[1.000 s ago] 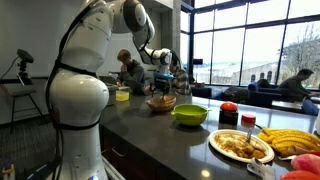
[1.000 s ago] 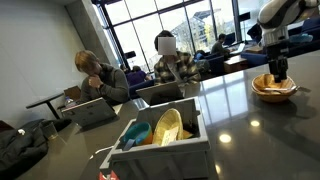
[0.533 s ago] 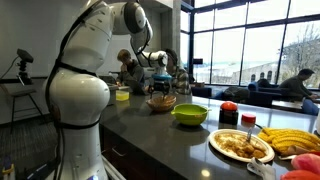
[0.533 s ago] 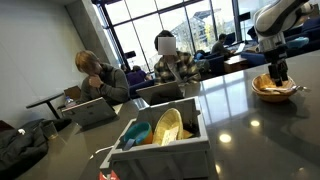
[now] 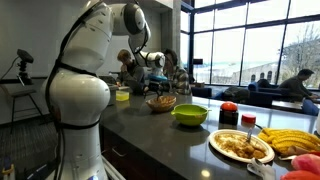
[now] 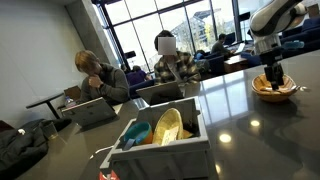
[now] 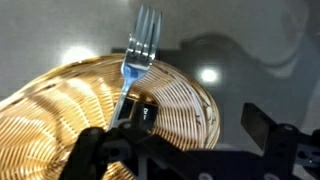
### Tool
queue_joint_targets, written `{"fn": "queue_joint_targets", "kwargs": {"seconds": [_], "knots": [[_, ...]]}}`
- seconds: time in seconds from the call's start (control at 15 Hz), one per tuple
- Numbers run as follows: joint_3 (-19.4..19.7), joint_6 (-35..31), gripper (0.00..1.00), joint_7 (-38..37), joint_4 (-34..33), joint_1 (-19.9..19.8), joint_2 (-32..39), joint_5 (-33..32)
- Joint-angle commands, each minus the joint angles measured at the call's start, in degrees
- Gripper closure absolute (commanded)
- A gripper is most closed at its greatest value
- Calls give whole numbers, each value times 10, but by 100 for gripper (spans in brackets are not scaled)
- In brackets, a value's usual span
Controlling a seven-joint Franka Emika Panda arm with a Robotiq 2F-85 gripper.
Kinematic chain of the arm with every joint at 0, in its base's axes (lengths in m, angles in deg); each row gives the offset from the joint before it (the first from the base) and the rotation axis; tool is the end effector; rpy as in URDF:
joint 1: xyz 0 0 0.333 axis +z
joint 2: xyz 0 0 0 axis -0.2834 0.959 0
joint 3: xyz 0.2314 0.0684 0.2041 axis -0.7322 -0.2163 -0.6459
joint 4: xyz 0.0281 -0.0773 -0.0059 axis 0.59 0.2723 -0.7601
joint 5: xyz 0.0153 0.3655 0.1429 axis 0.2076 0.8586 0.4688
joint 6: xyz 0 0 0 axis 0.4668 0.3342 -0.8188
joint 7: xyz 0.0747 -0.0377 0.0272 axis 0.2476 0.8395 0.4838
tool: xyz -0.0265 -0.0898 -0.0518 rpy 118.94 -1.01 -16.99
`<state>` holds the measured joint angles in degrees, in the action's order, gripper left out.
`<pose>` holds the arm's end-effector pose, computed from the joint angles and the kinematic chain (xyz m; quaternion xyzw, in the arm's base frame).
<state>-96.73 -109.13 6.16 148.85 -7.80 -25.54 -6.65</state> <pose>0.5884 0.2146 0.3261 -0.9123 -0.3808 0.1359 0.0653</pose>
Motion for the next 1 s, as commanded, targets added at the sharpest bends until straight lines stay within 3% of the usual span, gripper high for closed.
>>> {"fn": "queue_joint_targets", "kwargs": {"seconds": [0.0, 0.47, 0.93], "knots": [[-11, 32, 0, 34, -11, -20, 8, 48], [-13, 23, 0, 64, -7, -20, 6, 51], [-16, 49, 0, 66, -78, -23, 45, 81]]}}
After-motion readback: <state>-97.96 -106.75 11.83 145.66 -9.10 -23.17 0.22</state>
